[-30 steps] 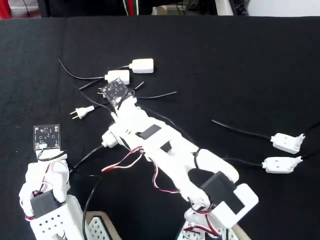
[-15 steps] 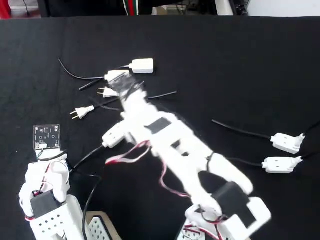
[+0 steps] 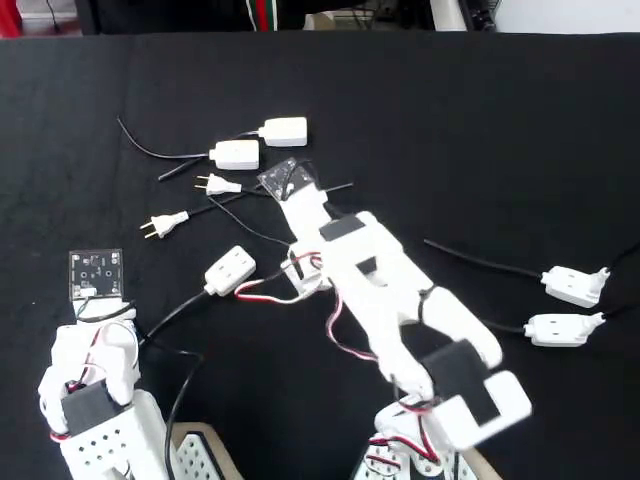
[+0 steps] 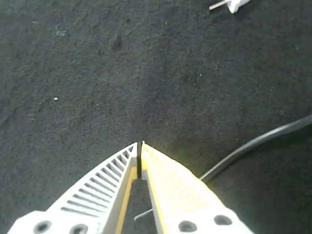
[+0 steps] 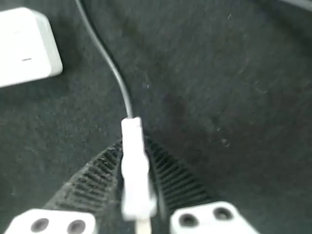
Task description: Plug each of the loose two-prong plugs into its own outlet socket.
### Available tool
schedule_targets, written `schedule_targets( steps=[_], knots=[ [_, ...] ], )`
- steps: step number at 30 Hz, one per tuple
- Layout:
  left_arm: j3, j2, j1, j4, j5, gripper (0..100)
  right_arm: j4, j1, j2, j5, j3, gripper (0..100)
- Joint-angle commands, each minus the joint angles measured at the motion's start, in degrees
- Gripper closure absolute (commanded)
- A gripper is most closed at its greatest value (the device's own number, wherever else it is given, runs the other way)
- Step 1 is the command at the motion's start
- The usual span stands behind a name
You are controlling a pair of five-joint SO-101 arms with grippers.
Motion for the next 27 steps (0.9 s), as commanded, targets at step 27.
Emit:
schedule_targets(
  steps=[27],
  knots=[
    [1.5, -0.4, 3.6, -1.2, -2.0, 97, 49.5, 2.5, 39.1, 14.8, -61.8, 84.6]
  ],
)
